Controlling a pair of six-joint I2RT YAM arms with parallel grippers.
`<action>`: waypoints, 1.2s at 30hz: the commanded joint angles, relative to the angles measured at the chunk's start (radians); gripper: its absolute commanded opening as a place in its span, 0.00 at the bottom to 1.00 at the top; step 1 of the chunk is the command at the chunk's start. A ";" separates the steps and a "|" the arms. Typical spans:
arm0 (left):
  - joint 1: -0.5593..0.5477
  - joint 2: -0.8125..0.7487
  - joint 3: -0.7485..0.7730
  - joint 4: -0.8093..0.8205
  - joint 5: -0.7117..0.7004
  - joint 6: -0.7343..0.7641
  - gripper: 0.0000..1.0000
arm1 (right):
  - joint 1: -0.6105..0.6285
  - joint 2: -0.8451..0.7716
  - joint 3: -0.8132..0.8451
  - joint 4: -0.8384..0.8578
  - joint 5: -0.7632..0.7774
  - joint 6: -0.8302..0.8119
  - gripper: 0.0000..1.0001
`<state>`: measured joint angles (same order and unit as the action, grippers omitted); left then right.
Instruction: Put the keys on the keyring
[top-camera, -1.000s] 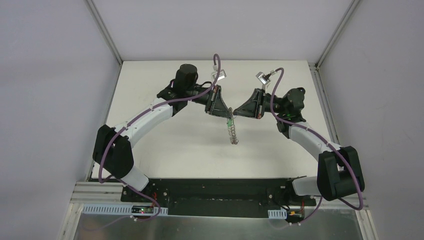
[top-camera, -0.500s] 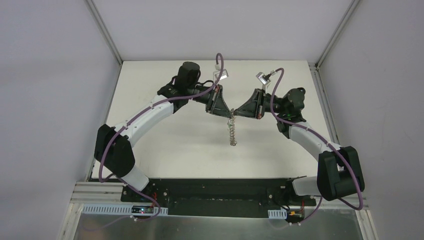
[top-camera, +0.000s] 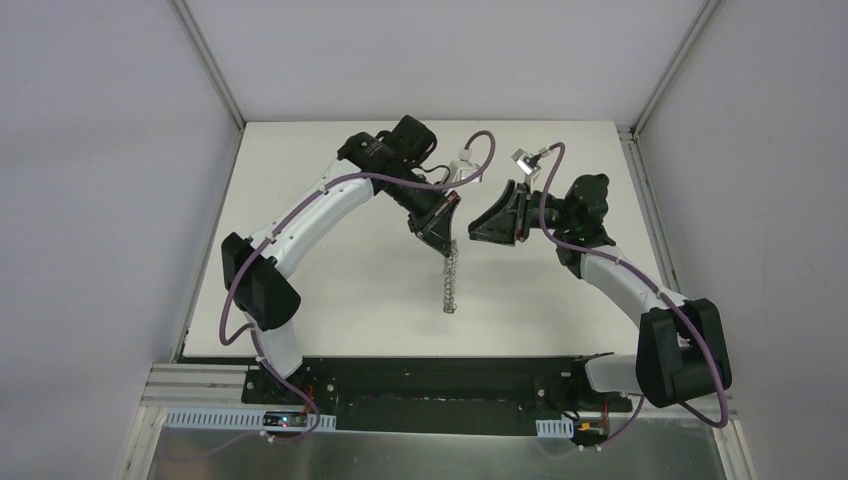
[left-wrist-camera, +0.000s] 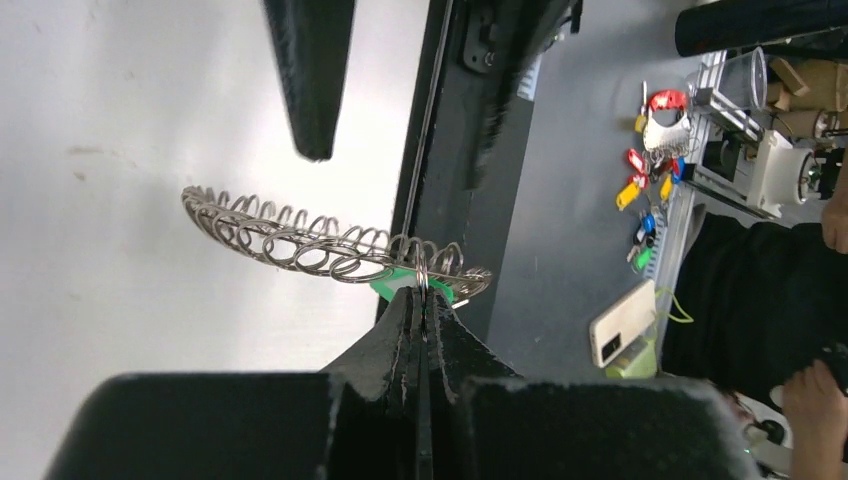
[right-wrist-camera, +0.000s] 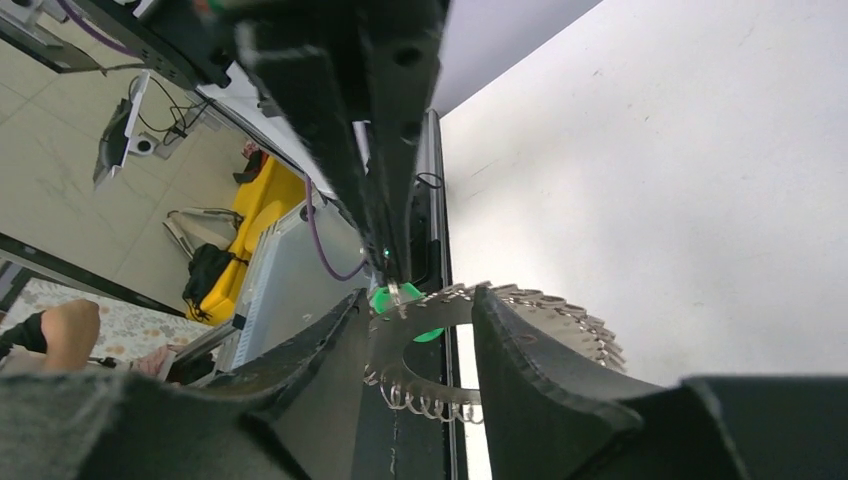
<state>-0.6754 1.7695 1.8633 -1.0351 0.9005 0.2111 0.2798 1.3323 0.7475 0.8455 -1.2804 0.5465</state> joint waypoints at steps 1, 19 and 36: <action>-0.009 0.021 0.057 -0.145 -0.003 0.035 0.00 | 0.025 -0.058 0.016 -0.063 -0.035 -0.124 0.46; -0.013 0.031 0.034 -0.039 0.093 -0.049 0.00 | 0.114 -0.055 0.065 -0.369 -0.025 -0.374 0.34; -0.013 0.041 0.016 -0.027 0.090 -0.050 0.00 | 0.118 -0.053 0.070 -0.319 -0.044 -0.306 0.19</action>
<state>-0.6811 1.8217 1.8820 -1.0756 0.9417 0.1684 0.3908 1.2968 0.7818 0.4606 -1.2964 0.2211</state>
